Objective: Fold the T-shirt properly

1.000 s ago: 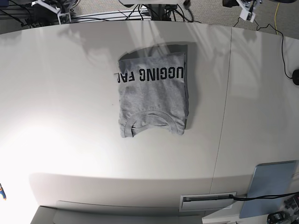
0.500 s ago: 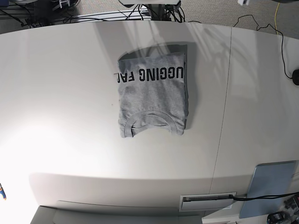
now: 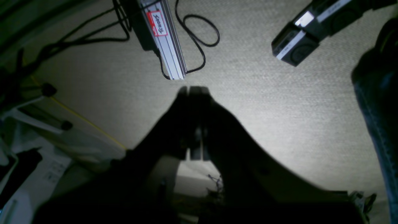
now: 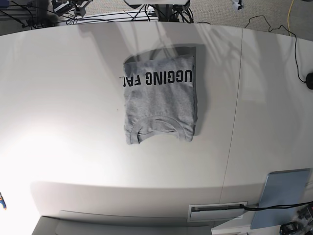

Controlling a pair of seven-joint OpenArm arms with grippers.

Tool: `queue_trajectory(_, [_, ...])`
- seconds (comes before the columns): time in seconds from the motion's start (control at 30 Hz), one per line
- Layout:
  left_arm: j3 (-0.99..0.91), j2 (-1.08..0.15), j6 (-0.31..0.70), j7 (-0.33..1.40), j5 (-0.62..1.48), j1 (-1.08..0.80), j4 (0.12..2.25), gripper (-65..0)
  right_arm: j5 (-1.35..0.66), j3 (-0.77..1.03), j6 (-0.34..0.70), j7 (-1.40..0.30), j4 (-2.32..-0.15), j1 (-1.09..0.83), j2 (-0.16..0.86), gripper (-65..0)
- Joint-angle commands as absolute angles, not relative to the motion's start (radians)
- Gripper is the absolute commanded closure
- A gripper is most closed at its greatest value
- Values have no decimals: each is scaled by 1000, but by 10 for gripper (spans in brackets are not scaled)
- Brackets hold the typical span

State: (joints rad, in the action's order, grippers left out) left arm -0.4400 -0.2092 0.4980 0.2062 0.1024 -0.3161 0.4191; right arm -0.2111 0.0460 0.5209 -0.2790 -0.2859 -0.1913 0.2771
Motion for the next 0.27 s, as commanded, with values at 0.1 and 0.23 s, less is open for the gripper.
queue_trajectory(0.1, [-441, -174, 448, 216, 47, -314, 402, -162, -212, 48, 528, -276, -287, -186, 291, 0])
queue_trajectory(0.23, [-441, -155, 445, 215, 48, -315, 402, -162, -194, 48, 527, -255, -287, -188, 291, 0])
